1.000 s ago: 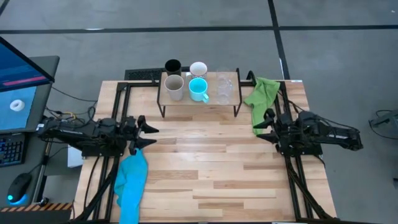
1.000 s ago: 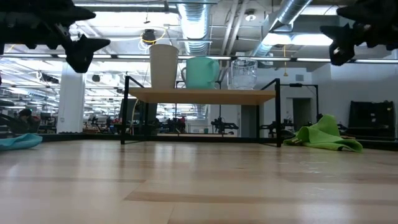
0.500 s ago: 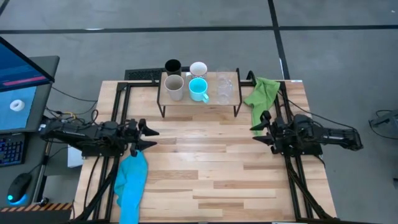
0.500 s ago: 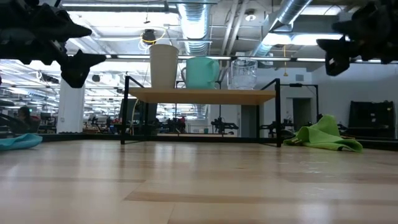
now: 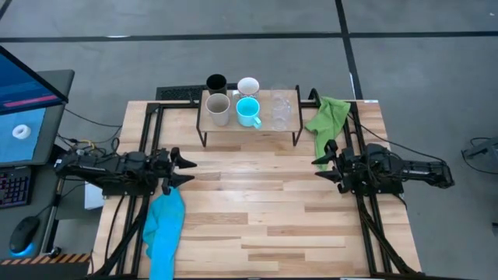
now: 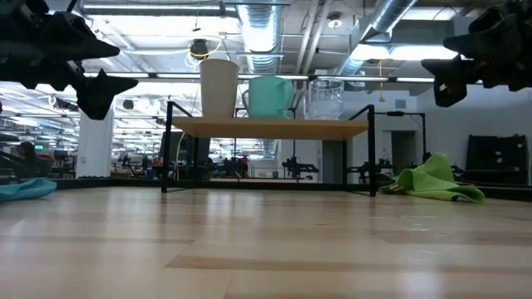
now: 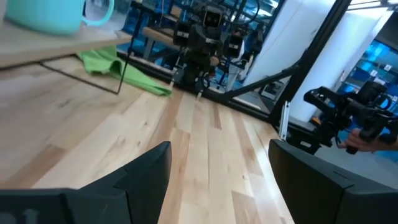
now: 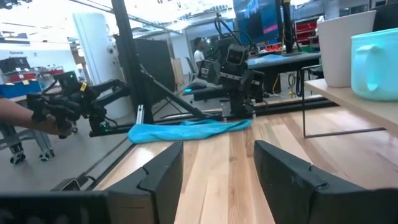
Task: Stack small to large cups/mugs on shelf
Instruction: Return to Home Position
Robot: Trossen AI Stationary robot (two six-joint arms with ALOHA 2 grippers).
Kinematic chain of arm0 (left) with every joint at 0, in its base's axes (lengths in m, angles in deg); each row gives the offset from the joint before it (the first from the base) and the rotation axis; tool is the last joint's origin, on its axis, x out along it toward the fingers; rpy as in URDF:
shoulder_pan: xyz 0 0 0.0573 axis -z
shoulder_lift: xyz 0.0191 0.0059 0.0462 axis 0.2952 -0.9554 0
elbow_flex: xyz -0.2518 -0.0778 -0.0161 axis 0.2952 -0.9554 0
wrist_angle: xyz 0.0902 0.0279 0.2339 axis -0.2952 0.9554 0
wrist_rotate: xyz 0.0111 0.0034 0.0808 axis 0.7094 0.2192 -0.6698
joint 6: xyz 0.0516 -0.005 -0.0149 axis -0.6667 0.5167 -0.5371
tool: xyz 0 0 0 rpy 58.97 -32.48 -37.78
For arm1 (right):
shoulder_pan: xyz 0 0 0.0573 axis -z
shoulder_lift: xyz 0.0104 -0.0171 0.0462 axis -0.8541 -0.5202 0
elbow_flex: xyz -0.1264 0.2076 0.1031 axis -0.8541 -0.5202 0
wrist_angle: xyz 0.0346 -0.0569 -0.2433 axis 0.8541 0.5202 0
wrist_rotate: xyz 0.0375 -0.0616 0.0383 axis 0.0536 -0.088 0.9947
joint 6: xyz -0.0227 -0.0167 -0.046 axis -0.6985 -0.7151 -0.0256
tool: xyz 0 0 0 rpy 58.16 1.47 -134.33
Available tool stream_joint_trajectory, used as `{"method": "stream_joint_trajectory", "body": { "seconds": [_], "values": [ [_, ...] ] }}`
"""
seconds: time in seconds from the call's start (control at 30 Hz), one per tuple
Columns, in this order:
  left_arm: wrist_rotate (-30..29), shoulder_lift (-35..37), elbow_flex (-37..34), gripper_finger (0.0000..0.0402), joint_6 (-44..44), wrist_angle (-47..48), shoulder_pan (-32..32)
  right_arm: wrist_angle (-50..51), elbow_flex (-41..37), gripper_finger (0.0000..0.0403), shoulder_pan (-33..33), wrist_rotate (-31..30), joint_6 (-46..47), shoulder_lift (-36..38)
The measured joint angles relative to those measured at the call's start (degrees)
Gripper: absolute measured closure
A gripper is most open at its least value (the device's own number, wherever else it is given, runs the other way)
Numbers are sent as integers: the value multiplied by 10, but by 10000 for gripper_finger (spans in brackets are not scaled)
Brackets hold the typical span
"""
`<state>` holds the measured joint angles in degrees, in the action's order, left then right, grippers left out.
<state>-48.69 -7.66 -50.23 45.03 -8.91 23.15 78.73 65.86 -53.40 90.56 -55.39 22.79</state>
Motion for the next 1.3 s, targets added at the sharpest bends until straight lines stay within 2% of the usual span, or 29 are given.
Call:
{"method": "stream_joint_trajectory", "body": {
  "seconds": [0.63,0.8,1.3],
  "values": [
    [-2,5,-1,141,-14,1,0,8,0,187,0,-11,-5,-2],
    [-1,4,-2,141,12,1,0,8,0,187,0,-15,-5,-2],
    [1,4,-2,141,11,1,0,9,0,187,0,-15,-5,-2]
  ]
}}
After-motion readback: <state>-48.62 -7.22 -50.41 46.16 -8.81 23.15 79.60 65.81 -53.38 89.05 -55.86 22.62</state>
